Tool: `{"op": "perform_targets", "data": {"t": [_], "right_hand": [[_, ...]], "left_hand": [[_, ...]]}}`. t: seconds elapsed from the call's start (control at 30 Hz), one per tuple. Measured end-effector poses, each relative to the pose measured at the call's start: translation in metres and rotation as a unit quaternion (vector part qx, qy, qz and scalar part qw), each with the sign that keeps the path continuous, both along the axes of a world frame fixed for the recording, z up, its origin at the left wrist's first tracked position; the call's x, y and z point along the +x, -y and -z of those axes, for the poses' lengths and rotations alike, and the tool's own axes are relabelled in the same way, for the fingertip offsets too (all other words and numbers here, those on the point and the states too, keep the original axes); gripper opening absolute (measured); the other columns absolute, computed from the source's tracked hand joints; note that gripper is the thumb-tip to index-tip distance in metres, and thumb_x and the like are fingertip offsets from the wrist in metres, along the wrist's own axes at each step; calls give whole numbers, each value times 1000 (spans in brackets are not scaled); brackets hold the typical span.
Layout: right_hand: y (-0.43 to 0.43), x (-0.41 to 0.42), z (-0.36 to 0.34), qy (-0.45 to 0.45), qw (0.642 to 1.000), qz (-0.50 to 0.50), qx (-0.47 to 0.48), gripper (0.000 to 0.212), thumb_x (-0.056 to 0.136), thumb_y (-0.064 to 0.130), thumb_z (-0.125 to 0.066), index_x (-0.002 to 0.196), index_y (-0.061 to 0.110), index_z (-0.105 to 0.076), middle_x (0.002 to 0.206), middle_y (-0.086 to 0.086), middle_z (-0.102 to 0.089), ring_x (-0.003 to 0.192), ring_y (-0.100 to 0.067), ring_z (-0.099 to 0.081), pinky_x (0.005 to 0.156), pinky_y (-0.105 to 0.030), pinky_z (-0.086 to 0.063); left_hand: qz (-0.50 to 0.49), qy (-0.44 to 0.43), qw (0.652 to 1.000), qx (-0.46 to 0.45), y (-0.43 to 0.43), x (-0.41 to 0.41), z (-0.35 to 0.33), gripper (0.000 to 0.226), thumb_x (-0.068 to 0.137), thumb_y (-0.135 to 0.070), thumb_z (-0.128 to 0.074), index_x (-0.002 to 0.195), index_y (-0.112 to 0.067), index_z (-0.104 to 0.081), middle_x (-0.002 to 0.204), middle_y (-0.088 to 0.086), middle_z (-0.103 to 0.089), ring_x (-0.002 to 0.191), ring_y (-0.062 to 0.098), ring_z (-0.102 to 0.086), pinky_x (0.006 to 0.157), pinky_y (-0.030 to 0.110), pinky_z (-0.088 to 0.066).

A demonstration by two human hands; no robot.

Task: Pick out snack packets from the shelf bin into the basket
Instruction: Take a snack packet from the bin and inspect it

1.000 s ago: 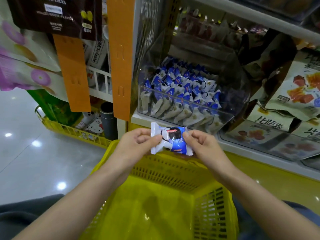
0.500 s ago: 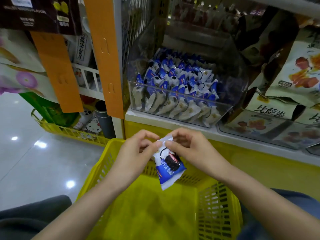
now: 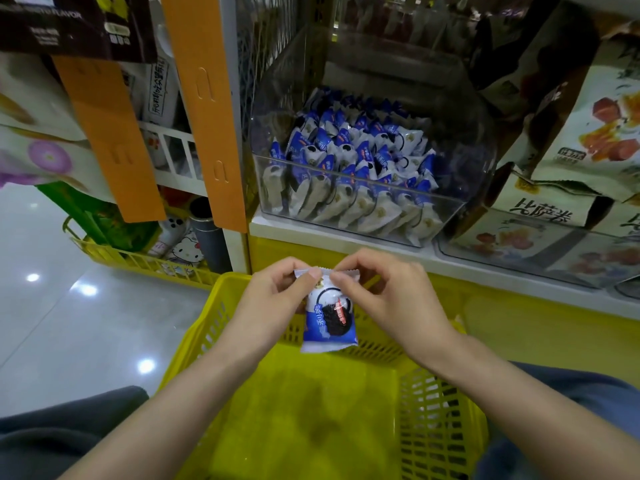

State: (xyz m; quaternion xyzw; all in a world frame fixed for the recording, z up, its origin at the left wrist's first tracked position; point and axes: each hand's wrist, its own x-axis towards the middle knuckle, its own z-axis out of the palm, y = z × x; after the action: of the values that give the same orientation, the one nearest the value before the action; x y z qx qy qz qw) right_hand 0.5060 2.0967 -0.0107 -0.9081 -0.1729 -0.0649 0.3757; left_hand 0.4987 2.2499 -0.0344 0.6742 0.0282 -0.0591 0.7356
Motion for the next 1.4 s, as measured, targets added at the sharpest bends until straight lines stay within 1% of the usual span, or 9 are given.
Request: {"op": "perform_targets", "data": {"t": [0.2, 0.37, 0.47, 0.6, 0.73, 0.87, 1.0, 1.2, 1.4], "right_hand": [[5, 11, 1, -13, 990, 107, 89, 10, 87, 25, -61, 82, 18, -65, 71, 11, -64, 70, -4, -61, 63, -30, -54], [-4, 0, 8, 18, 998, 14, 60, 4, 83, 21, -66, 86, 20, -68, 80, 8, -64, 74, -4, -59, 67, -15, -47], [-4, -3, 7, 24, 997, -72, 28, 15, 84, 22, -64, 96, 14, -69, 91, 5, -62, 86, -4, -56, 81, -20, -46], [-9, -9, 8, 13, 991, -132, 35, 12, 84, 16, -63, 94, 12, -70, 99, 9, -61, 98, -3, -57, 90, -14, -42], [-14, -3, 9, -135, 971, 57, 189, 23, 83, 10, -66, 101, 17, -53, 101, 2, -60, 86, -7, -58, 77, -13, -48], [-8, 4, 8, -373, 866, 66, 325, 35, 91, 23, -53, 121, 6, -52, 117, -9, -62, 97, -15, -62, 85, -27, -54], [-7, 2, 5, -386, 828, 10, 406, 18, 93, 15, -51, 102, 6, -63, 99, -9, -69, 82, -12, -67, 73, -24, -57], [-10, 5, 11, -275, 922, 44, 268, 15, 85, 3, -60, 79, 16, -57, 77, -2, -60, 56, -5, -59, 53, -18, -53], [-9, 1, 19, -242, 943, 28, 226, 3, 86, 13, -62, 88, 14, -61, 79, -4, -64, 68, -16, -61, 56, -23, -54]], "left_hand": [[-47, 97, 971, 214, 1, -3, 6, 24, 83, -17, -65, 97, -27, -49, 91, -6, -57, 76, -1, -53, 62, 8, -41], [70, -29, 996, -39, 10, -9, 2, 32, 80, -23, -66, 111, -19, -56, 109, -7, -66, 104, 12, -61, 91, 31, -49], [58, -72, 971, -221, 4, -3, -2, 19, 76, -29, -64, 89, -14, -62, 87, 1, -70, 86, 12, -67, 78, 30, -53], [-68, -98, 974, -193, -4, 5, 0, 10, 87, -20, -55, 89, -12, -61, 88, 10, -67, 73, 15, -64, 56, 23, -53], [-121, -97, 969, -194, -4, 8, 1, 11, 93, -16, -51, 84, -12, -58, 77, 4, -68, 68, 12, -66, 60, 25, -54], [-112, -77, 970, -202, -2, 7, 0, 13, 94, -16, -49, 83, -14, -57, 73, 1, -68, 64, 9, -65, 57, 21, -54], [-95, 26, 995, -24, -4, 6, 4, 9, 91, -13, -54, 84, -18, -56, 81, -3, -64, 70, 3, -60, 60, 14, -47], [-60, 202, 939, 272, 0, -5, 7, 23, 81, -17, -67, 98, -28, -54, 100, -15, -57, 96, -2, -54, 80, 10, -39], [-30, 198, 924, 326, -5, -6, 7, 22, 82, -36, -63, 102, -29, -56, 101, -17, -57, 88, -2, -55, 70, 16, -46]]}}
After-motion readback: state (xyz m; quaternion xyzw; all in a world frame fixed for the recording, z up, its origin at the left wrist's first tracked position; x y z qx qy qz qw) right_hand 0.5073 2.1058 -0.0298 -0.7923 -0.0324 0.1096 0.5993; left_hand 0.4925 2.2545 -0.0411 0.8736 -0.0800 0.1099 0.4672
